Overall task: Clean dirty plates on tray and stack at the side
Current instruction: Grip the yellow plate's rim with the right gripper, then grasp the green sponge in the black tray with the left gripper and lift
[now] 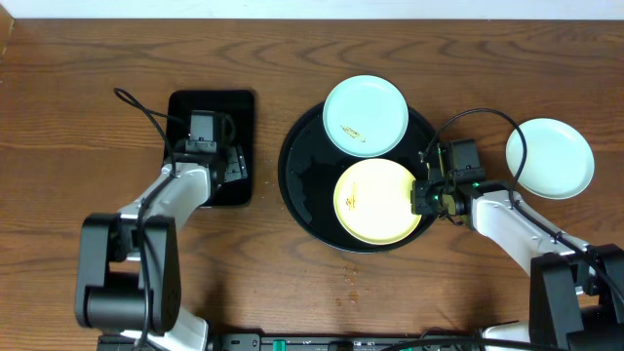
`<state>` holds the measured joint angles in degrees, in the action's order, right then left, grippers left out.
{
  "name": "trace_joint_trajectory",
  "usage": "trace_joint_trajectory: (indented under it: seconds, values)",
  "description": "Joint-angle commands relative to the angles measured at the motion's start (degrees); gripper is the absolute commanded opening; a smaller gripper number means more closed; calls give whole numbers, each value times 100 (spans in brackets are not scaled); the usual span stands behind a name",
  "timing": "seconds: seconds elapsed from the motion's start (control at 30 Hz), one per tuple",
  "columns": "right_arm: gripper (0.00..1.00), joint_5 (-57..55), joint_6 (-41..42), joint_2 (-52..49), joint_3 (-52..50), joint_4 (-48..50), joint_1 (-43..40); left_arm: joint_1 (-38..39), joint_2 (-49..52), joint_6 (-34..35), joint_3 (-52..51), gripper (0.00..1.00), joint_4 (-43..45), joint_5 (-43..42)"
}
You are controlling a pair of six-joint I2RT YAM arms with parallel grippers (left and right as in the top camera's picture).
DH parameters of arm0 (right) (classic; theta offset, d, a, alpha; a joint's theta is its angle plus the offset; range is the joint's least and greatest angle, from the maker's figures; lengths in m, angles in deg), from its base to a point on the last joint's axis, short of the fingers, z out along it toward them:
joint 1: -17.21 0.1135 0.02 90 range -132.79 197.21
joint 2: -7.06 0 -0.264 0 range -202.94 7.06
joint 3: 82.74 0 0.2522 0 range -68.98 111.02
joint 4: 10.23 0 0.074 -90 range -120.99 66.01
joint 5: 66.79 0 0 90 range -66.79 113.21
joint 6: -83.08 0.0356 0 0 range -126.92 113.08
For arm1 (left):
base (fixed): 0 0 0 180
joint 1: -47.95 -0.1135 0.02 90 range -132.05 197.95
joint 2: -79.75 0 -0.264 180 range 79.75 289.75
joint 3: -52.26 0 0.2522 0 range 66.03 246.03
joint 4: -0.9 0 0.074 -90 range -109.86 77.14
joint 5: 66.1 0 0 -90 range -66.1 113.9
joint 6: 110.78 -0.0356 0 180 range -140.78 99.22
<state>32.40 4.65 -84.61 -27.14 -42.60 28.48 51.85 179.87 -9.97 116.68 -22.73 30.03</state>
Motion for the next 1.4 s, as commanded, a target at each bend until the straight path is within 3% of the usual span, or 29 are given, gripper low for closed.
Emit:
trace_joint_trajectory:
  seconds: [0.0, 0.07, 0.1, 0.13, 0.17, 0.23, 0.27, 0.3, 0.33, 0.57, 0.6, 0.63, 0.7, 0.73, 0.77, 0.8, 0.83, 0.87, 0.9, 1.0, 1.2, 1.23, 1.27, 1.33, 1.37]
  values:
    - [3, -118, 46, -229, -79, -17, 44, -2, 280, 42, -85, 59, 175, -11]
    - [4, -118, 46, -229, -79, -17, 44, -2, 442, 42, -85, 59, 227, -9]
    - [4, -118, 46, -229, -79, -20, 44, -2, 538, 42, -85, 45, 269, -9]
    - [5, -118, 46, -229, -79, -22, 44, -4, 621, 39, -85, 22, 319, -7]
    - [5, -116, 46, -229, -79, -22, 44, -4, 688, 39, -85, 8, 363, -7]
    - [5, -116, 46, -229, -79, -22, 44, -4, 682, 35, -79, 8, 380, -7]
    - [5, -116, 46, -229, -79, -22, 44, -4, 645, 35, -70, 24, 378, -7]
    - [5, -116, 46, -229, -79, -20, 44, -4, 590, 35, -52, 66, 378, -7]
    - [5, -116, 52, -229, -79, -22, 44, -4, 511, 35, -24, 79, 385, -7]
    - [7, -74, 63, -229, -79, -22, 44, -4, 254, 37, 26, 78, 1012, -7]
    - [7, -76, 63, -229, -79, -22, 44, -4, 278, 37, 24, 72, 1071, -7]
    - [7, -76, 63, -229, -79, -20, 44, -4, 310, 37, 24, 59, 1095, -7]
    - [8, -76, 63, -229, -79, -22, 44, -4, 411, 37, 24, 19, 1130, -4]
    - [9, -74, 63, -229, -79, -22, 44, -4, 461, 37, 24, 8, 1143, -4]
    - [9, -74, 63, -229, -79, -20, 44, -4, 522, 35, 24, 8, 1152, 0]
    - [9, -74, 63, -229, -79, -20, 44, -4, 564, 35, 24, 9, 1167, 63]
    - [9, -74, 63, -229, -79, -20, 44, -4, 601, 31, 24, 25, 1180, 151]
    - [9, -72, 66, -229, -79, -17, 44, -4, 621, 15, 24, 60, 1224, 256]
    - [9, -50, 63, -229, -79, -17, 44, -4, 621, 17, 24, 76, 1303, 358]
    - [9, 28, 63, -229, -79, -4, 44, -4, 619, 13, 24, 81, 1668, 398]
    - [10, 28, 63, -229, -79, 9, 44, -4, 710, 17, 24, 81, 2046, 396]
    - [10, 28, 63, -229, -79, 15, 44, -4, 754, 17, 24, 79, 2103, 396]
    - [10, 28, 63, -229, -79, 20, 44, -4, 798, 15, 24, 64, 2153, 396]
    - [10, 28, 63, -229, -79, 20, 44, -4, 857, 11, 24, 22, 2179, 400]
    - [10, 26, 61, -229, -79, 20, 44, -4, 863, -13, 24, 14, 2179, 400]
